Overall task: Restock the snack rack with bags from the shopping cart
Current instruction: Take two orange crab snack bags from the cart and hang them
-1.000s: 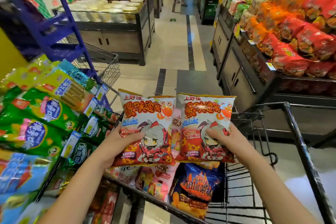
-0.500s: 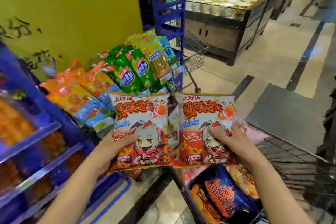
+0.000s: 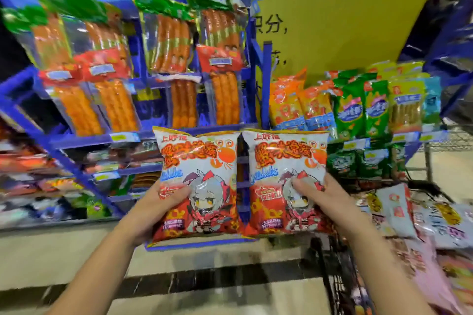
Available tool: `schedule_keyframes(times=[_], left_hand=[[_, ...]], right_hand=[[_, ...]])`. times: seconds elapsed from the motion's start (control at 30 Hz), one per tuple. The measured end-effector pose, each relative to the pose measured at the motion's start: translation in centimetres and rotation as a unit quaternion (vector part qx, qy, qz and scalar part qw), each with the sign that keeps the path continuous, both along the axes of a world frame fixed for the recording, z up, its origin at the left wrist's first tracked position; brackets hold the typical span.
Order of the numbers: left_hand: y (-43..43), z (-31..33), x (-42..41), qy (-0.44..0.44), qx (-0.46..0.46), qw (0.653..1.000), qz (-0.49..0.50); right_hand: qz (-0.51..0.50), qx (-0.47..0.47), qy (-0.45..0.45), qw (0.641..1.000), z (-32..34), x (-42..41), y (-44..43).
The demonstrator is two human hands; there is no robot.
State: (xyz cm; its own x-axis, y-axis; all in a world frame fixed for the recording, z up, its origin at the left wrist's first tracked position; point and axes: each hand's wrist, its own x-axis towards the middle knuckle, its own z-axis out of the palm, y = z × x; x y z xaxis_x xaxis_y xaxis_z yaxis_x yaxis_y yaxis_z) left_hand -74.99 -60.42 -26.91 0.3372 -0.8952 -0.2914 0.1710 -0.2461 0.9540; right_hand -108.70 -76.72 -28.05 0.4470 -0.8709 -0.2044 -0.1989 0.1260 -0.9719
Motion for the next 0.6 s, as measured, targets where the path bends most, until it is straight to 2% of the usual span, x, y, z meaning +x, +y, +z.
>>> schedule_keyframes(times=[0.27, 0.6], left_hand=[[16.2, 0.5, 11.7, 0.009, -0.025, 0.987, 0.158], [37.6, 3.0, 24.4, 0.026, -0.063, 0.956, 0.285]], right_hand=[[0.116, -0.027, -0.002, 0.993, 2.6, 18.0, 8.2], [0.265, -0.015, -0.057, 0.962, 3.6, 39.7, 23.0]])
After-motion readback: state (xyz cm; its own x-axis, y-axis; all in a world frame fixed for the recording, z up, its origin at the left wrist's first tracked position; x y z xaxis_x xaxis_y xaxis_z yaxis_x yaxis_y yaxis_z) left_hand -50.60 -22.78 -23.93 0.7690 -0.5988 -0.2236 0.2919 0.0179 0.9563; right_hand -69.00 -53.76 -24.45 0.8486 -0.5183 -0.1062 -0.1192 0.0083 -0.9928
